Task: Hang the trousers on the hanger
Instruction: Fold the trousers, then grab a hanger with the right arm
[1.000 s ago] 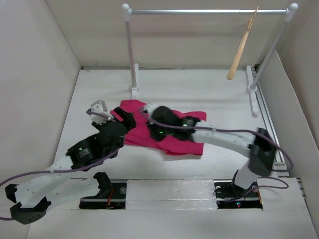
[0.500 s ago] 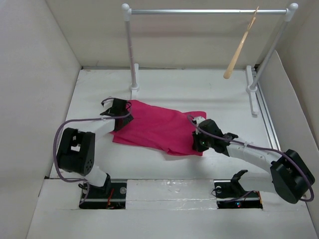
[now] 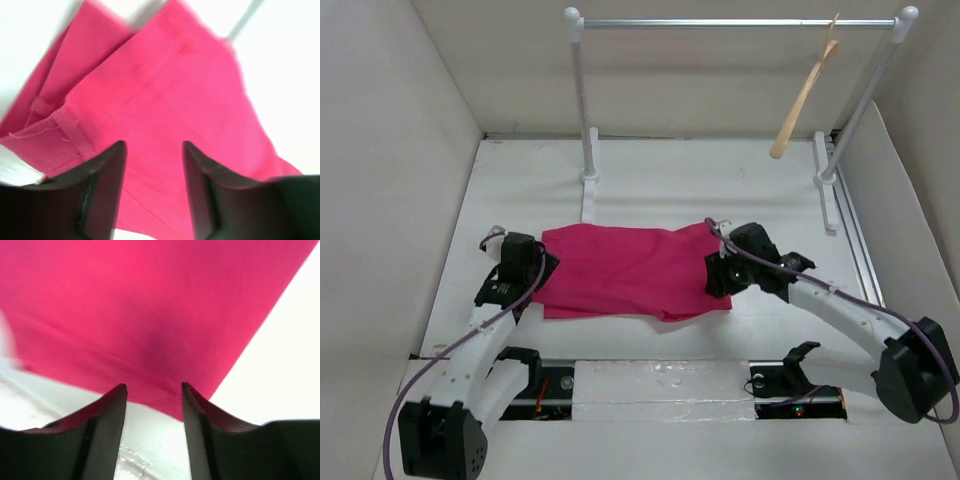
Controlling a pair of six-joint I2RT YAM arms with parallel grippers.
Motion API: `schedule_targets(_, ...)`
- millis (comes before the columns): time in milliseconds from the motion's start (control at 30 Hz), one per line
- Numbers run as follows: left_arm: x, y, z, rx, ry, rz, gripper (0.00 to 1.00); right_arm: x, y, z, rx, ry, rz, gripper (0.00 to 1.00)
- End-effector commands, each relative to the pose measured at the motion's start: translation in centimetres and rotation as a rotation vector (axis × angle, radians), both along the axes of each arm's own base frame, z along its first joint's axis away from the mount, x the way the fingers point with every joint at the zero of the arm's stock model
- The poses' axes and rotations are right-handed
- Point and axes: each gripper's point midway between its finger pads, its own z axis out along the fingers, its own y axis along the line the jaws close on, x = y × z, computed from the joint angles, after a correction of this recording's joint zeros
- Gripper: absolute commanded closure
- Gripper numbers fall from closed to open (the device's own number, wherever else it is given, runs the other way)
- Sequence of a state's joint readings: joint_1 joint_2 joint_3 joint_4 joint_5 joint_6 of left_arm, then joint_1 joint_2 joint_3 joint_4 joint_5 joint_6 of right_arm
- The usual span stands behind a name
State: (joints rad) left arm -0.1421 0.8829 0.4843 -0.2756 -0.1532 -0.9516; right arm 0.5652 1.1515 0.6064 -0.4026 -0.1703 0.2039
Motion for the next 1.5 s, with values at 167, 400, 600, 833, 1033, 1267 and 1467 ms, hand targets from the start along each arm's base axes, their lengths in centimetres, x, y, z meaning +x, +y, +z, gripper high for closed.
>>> schedule_targets(167,6.1,-4.2,18.0,0.062,-0.4,-0.269,1.0,7.2,0.1,30.6,0.191,-0.616,0.008,1.0)
schedule_targets(400,12.1,-8.1,22.0,0.221,-0.46,-0.531,1.0,15.1,-10.1,44.8,0.222,-0.93,-0.295,0.75)
schedule_targets(600,14.3,-15.9,22.3,0.525,-0.361,-0.628,0.97,20.2,-15.3,43.1,0.431,-0.83,-0.359,0.27)
schedule_targets(833,10.0,-21.0,21.7,0.209,-0.472,-0.798,0.59,23.8,-14.9,40.8,0.596,-0.754,-0.291,0.19)
schedule_targets(1033,7.2,-20.2,14.2,0.212,-0.317,-0.82,0.6,25.9,-13.2,39.8,0.682,-0.745,-0.218,0.19)
schedule_targets(1267,4.5,-18.8,10.3,0.156,-0.252,-0.787,0.6,28.4,-10.8,37.2,0.763,-0.709,-0.195,0.3)
schedule_targets(1467,4.0,-16.8,11.5,0.185,-0.274,-0.71,0.69,28.0,-9.7,38.6,0.777,-0.772,-0.153,0.76)
